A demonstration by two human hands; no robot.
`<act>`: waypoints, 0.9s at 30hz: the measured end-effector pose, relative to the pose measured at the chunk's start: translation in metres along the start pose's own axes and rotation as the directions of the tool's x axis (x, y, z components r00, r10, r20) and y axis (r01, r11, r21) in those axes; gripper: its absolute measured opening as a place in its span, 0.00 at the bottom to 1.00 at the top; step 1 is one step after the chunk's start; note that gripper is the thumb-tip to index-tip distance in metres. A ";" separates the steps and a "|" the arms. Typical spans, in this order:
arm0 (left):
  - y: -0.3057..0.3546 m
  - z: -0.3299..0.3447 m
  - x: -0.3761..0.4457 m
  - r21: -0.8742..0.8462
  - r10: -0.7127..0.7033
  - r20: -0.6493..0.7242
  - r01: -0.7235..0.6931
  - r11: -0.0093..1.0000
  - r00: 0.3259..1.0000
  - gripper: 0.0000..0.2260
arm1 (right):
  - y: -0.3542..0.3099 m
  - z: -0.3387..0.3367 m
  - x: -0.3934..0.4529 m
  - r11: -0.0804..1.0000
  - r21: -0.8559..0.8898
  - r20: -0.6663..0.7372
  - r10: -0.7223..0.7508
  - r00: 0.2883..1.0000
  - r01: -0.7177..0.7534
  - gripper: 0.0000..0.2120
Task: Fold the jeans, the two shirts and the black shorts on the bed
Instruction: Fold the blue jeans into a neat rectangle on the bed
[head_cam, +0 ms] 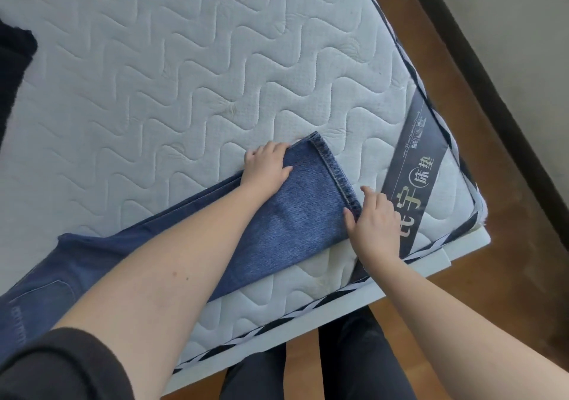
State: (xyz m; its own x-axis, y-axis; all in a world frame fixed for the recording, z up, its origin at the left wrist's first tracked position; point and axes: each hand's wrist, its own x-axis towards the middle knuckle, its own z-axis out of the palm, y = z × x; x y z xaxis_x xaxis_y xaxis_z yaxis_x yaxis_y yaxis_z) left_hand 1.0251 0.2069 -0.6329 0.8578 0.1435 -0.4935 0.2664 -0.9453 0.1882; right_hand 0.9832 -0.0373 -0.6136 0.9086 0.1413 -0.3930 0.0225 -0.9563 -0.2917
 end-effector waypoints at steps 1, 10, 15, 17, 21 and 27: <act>-0.009 0.003 -0.008 0.022 -0.035 -0.008 0.035 0.999 0.999 0.23 | -0.006 0.002 -0.003 0.999 0.023 -0.013 -0.042 0.999 0.042 0.26; -0.114 0.024 -0.094 -0.052 -0.087 -0.102 0.082 0.995 0.991 0.26 | -0.097 0.060 -0.042 0.910 0.021 0.023 -0.414 0.910 0.414 0.26; -0.198 0.046 -0.161 -0.036 -0.209 -0.138 0.206 0.978 0.968 0.28 | -0.161 0.098 -0.070 0.832 0.003 0.160 -0.547 0.821 0.554 0.26; -0.228 0.056 -0.189 -0.023 -0.272 -0.154 0.272 0.962 0.950 0.28 | -0.182 0.110 -0.078 0.787 -0.021 0.228 -0.596 0.770 0.616 0.26; -0.273 0.078 -0.239 -0.043 -0.384 -0.216 0.384 0.922 0.898 0.28 | -0.217 0.131 -0.092 0.732 -0.034 0.319 -0.637 0.702 0.680 0.27; -0.324 0.093 -0.282 -0.111 -0.420 -0.298 0.406 0.907 0.857 0.26 | -0.279 0.162 -0.116 0.679 -0.036 0.356 -0.677 0.644 0.733 0.28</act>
State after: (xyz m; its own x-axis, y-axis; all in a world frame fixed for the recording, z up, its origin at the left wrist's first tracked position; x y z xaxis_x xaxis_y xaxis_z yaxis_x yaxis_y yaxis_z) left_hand 0.6558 0.4455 -0.6330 0.7541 0.6077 -0.2489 0.6390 -0.7665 0.0646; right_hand 0.8037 0.2541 -0.6280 0.4218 0.8295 -0.3661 0.6963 -0.5550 -0.4552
